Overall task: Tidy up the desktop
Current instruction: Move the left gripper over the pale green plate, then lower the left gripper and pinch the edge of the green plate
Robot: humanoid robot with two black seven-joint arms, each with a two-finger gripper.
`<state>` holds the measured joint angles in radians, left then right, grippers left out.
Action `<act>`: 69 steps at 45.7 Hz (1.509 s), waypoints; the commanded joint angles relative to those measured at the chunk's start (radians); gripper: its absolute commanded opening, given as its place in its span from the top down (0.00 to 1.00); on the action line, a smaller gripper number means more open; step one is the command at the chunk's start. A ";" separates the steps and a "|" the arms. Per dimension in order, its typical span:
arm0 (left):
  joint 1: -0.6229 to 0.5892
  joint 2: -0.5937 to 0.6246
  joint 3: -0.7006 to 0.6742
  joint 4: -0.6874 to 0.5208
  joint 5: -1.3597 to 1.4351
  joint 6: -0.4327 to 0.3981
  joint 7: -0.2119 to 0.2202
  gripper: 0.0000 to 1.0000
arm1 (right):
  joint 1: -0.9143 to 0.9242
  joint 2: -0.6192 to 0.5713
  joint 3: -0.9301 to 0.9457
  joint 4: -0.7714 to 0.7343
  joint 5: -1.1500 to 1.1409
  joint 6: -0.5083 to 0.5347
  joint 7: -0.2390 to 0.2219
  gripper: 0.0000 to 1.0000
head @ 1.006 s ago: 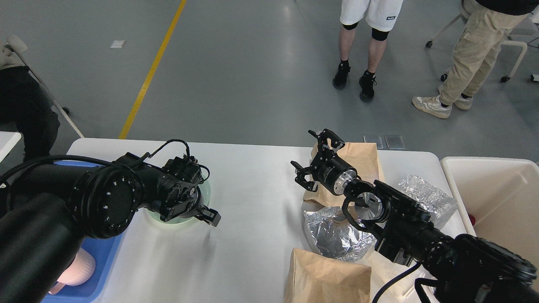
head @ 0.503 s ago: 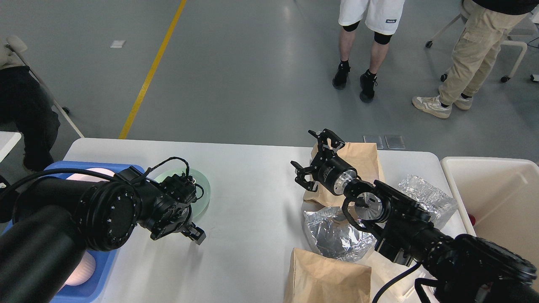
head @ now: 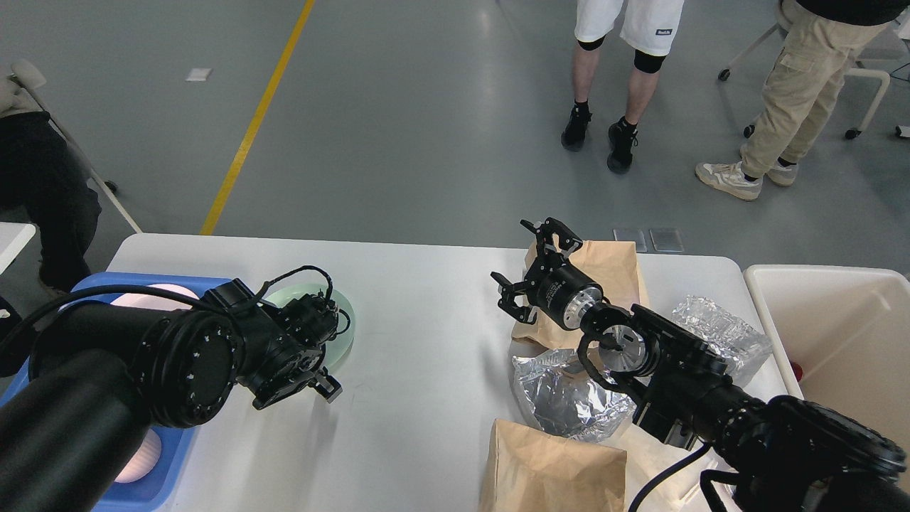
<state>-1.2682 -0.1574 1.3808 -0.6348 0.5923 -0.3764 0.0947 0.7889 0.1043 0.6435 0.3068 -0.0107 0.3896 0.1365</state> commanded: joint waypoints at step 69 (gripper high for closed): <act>0.001 0.012 -0.072 -0.016 -0.117 -0.061 0.076 0.93 | 0.000 0.000 -0.001 0.000 0.000 0.000 0.000 0.00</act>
<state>-1.2649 -0.1463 1.3182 -0.6507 0.4955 -0.4039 0.1677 0.7888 0.1043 0.6437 0.3068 -0.0105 0.3896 0.1365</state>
